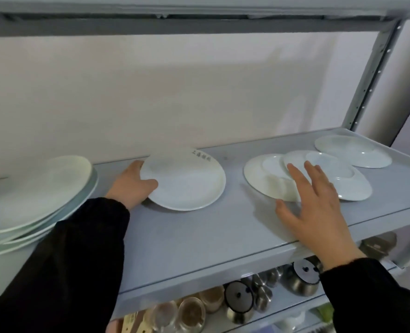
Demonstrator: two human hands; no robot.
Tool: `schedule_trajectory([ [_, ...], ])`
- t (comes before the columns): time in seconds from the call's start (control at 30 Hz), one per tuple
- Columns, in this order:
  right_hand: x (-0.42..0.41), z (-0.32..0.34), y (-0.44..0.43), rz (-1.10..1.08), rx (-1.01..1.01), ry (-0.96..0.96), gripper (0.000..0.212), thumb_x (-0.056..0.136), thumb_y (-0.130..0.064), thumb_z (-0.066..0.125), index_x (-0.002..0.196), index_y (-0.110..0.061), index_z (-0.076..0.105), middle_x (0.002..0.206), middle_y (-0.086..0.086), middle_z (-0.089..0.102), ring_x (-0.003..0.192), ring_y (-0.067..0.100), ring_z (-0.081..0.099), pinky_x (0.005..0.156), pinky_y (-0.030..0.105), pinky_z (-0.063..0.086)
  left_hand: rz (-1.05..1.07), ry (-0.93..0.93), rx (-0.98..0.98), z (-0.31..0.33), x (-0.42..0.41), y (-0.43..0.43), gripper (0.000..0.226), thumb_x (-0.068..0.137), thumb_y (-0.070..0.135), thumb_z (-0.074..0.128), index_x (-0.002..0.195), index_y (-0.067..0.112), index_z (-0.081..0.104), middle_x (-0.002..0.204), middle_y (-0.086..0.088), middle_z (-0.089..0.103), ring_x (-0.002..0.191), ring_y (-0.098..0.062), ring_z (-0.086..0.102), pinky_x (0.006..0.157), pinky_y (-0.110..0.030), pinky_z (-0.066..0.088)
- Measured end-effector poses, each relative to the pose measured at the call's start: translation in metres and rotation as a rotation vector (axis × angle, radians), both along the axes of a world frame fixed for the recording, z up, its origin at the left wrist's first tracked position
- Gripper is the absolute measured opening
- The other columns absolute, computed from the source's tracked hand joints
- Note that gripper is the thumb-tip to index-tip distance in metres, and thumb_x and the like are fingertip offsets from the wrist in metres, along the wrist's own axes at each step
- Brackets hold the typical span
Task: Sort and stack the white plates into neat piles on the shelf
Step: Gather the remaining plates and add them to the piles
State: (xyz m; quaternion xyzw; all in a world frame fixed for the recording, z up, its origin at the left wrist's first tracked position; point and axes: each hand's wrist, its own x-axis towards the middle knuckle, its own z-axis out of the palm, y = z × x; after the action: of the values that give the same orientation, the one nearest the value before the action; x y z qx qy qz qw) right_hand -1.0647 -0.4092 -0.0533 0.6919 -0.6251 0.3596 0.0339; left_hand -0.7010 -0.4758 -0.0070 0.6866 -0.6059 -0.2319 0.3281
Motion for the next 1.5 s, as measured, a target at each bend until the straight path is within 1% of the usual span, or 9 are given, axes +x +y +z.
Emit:
schedule_trajectory([
  [0.1,0.002,0.002,0.002,0.002,0.02,-0.014,0.074,0.088,-0.041,0.063,0.153,-0.032,0.03,0.165,0.006,0.015,0.152,0.018,0.004,0.121,0.053,0.013,-0.097,-0.053,0.027,-0.005,0.0,-0.001,0.069,0.09,0.022,0.057,0.153,0.021,0.029,0.152,0.001,0.039,0.135,-0.021,0.042,0.104,-0.027,0.032],
  [0.17,0.002,0.002,0.002,0.004,0.039,-0.012,0.074,0.088,-0.042,0.063,0.153,-0.034,0.029,0.165,0.005,0.016,0.152,0.017,0.003,0.122,0.052,0.013,-0.133,-0.068,0.03,-0.008,0.0,0.0,0.07,0.093,0.026,0.055,0.155,0.023,0.024,0.158,0.002,0.031,0.141,-0.018,0.035,0.107,-0.024,0.025],
  [0.4,0.001,0.0,0.0,0.016,0.117,0.0,0.072,0.087,-0.049,0.058,0.152,-0.037,0.031,0.164,0.002,0.018,0.152,0.016,0.003,0.122,0.05,0.014,-0.217,-0.078,-0.002,-0.01,-0.001,0.001,0.071,0.091,0.039,0.056,0.154,0.028,0.026,0.156,0.009,0.035,0.139,-0.013,0.037,0.106,-0.022,0.026],
  [0.7,0.0,-0.001,-0.002,-0.008,0.144,0.062,0.073,0.084,-0.063,0.042,0.151,-0.037,0.031,0.164,0.001,0.017,0.152,0.017,0.002,0.122,0.05,0.011,-0.234,-0.112,-0.025,-0.011,-0.005,0.001,0.068,0.095,0.034,0.057,0.155,0.026,0.026,0.154,0.008,0.037,0.138,-0.015,0.039,0.102,-0.022,0.027],
  [0.8,-0.001,0.0,-0.002,-0.009,0.16,0.076,0.07,0.087,-0.061,0.044,0.151,-0.037,0.03,0.165,0.0,0.016,0.152,0.017,0.001,0.122,0.049,0.01,-0.233,-0.087,-0.013,-0.012,-0.002,0.0,0.076,0.087,0.046,0.059,0.153,0.025,0.03,0.154,0.006,0.039,0.137,-0.015,0.042,0.112,-0.03,0.03],
  [1.03,0.0,0.0,-0.003,-0.021,0.177,0.104,0.077,0.08,-0.068,0.034,0.151,-0.037,0.031,0.165,0.0,0.015,0.152,0.018,0.001,0.122,0.049,0.009,-0.198,-0.062,-0.053,-0.013,0.003,-0.002,0.078,0.077,0.051,0.053,0.15,0.029,0.035,0.149,0.009,0.045,0.135,-0.014,0.044,0.109,-0.033,0.033],
  [1.23,-0.003,0.003,-0.001,-0.009,0.212,0.058,0.074,0.084,-0.063,0.045,0.151,-0.038,0.03,0.165,0.0,0.012,0.152,0.017,-0.001,0.123,0.047,0.005,-0.187,-0.142,-0.179,-0.01,0.007,-0.001,0.061,0.09,0.042,0.057,0.147,0.041,0.036,0.145,0.017,0.048,0.133,-0.012,0.044,0.106,-0.026,0.029],
  [1.3,-0.008,0.003,0.0,-0.008,0.212,0.043,0.069,0.089,-0.054,0.055,0.151,-0.036,0.031,0.165,0.002,0.013,0.153,0.017,0.0,0.123,0.047,0.006,-0.169,-0.17,-0.221,-0.01,0.007,-0.002,0.056,0.093,0.031,0.058,0.146,0.038,0.04,0.143,0.015,0.05,0.131,-0.014,0.045,0.103,-0.024,0.03],
  [1.5,-0.039,0.006,-0.006,-0.133,0.212,0.124,0.073,0.087,-0.044,0.062,0.152,-0.03,0.031,0.163,0.009,0.02,0.152,0.027,0.007,0.12,0.054,0.014,-0.17,-0.226,-0.282,-0.007,0.003,0.0,0.045,0.092,0.028,0.059,0.137,0.027,0.054,0.133,0.008,0.059,0.125,-0.016,0.051,0.098,-0.024,0.032],
])
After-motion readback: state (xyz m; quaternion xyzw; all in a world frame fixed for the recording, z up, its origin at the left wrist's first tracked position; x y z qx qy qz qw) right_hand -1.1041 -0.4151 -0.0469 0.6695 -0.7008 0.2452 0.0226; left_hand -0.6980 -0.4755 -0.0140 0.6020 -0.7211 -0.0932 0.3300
